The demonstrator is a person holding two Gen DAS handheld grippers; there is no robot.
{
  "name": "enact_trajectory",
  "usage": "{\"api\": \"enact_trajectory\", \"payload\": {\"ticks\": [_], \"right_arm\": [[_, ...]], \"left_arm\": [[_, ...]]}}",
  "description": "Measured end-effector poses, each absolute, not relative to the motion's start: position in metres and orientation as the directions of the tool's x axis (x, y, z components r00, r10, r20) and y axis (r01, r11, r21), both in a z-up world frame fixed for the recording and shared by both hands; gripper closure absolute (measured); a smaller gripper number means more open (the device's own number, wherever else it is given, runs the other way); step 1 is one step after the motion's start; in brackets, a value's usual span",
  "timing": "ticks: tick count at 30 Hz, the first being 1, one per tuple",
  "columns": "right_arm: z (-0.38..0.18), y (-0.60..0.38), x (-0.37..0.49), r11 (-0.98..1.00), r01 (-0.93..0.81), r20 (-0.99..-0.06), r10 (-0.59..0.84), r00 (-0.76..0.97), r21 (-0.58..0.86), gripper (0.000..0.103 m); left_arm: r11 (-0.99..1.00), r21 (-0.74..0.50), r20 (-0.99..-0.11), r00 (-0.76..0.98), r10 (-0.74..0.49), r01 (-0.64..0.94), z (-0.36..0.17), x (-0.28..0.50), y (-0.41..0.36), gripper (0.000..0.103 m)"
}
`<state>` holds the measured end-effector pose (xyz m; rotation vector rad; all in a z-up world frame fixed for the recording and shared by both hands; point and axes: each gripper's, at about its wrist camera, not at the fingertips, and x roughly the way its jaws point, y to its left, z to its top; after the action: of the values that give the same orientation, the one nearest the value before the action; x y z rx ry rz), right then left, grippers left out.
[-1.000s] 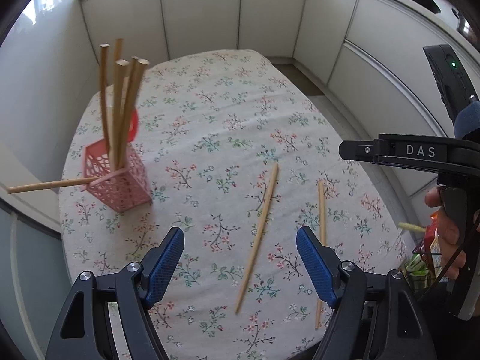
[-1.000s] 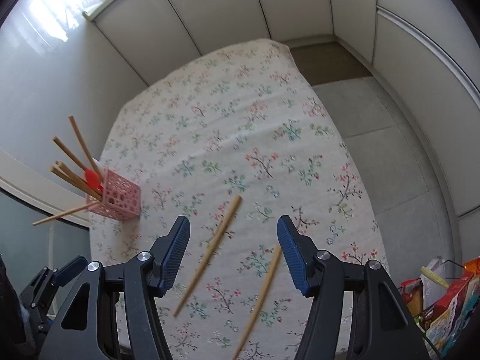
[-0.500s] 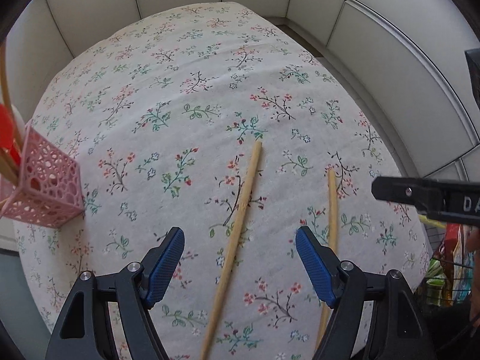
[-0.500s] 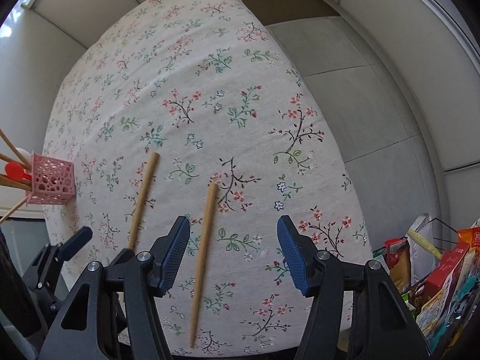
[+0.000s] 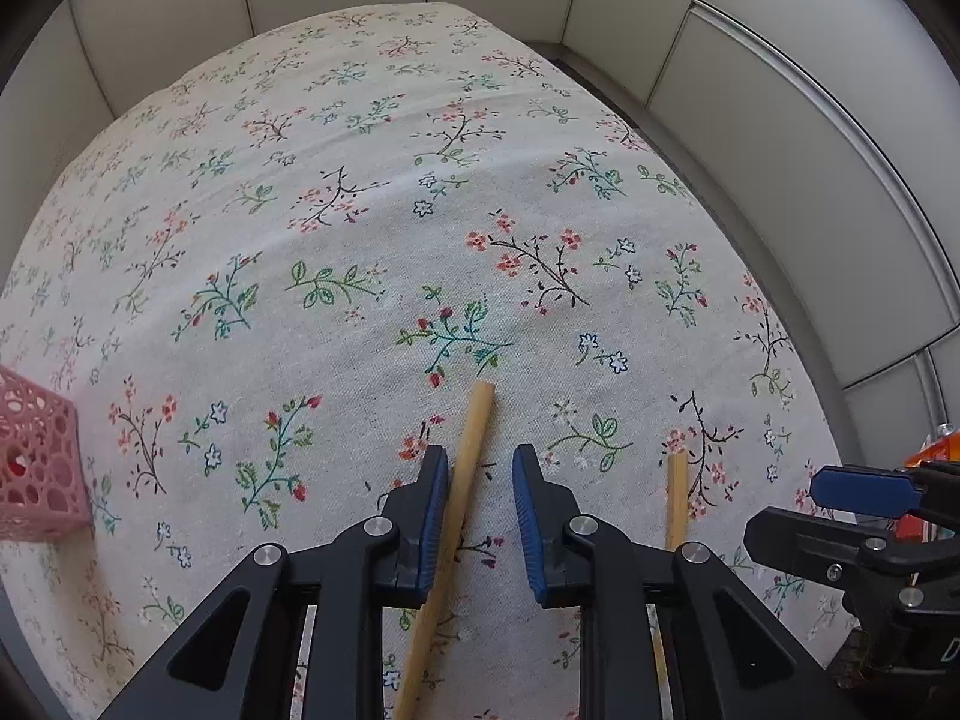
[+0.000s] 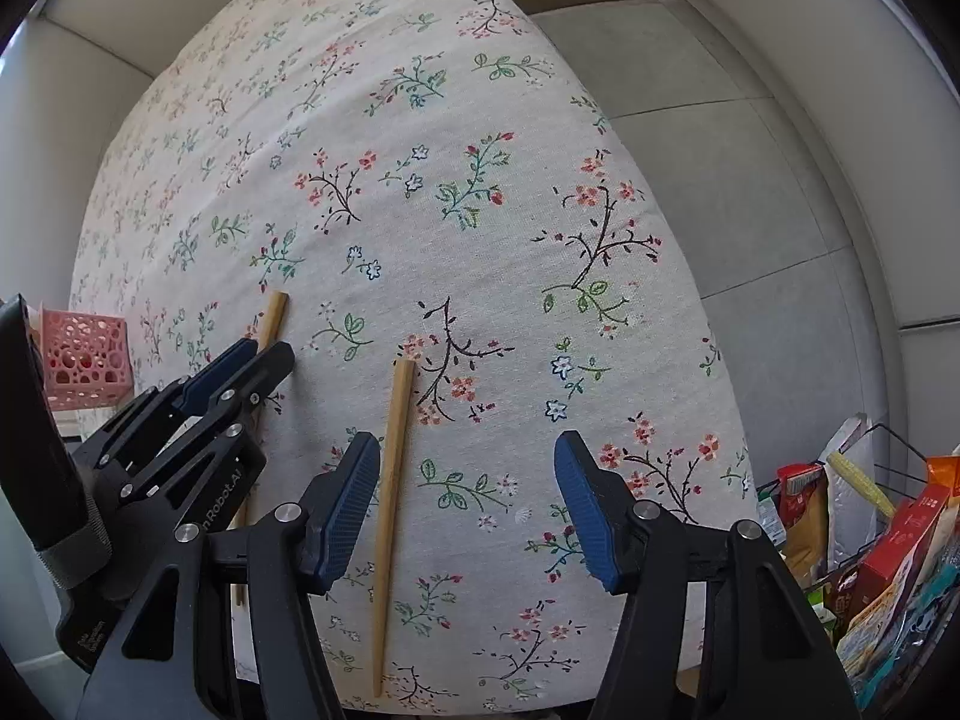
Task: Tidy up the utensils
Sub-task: 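Grasp one chopstick with the left tool while the right tool grasps the other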
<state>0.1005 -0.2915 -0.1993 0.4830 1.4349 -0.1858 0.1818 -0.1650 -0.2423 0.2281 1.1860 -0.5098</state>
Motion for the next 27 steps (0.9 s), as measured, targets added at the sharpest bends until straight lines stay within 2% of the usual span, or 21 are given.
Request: {"api": "enact_trajectory", "payload": {"ticks": [1, 3, 7, 27], "right_arm": [[-0.199, -0.291, 0.101, 0.890, 0.407, -0.977, 0.163, 0.141, 0.207, 0.039], [-0.200, -0.291, 0.101, 0.890, 0.407, -0.977, 0.163, 0.139, 0.206, 0.039], [-0.203, -0.289, 0.103, 0.891, 0.406, -0.978, 0.161, 0.132, 0.202, 0.039], [-0.231, -0.262, 0.127, 0.907, 0.390, -0.987, 0.143, 0.076, 0.161, 0.039]], "left_arm": [[0.863, -0.080, -0.925, 0.285, -0.251, 0.498, -0.243, 0.182, -0.166, 0.082], [0.861, -0.045, -0.928, 0.299, -0.224, 0.506, -0.243, 0.182, -0.167, 0.091], [0.872, -0.047, -0.934, 0.288, -0.212, 0.488, -0.242, 0.184, -0.164, 0.096], [0.894, -0.053, -0.919, 0.327, -0.218, 0.445, -0.205, 0.153, -0.107, 0.096]]}}
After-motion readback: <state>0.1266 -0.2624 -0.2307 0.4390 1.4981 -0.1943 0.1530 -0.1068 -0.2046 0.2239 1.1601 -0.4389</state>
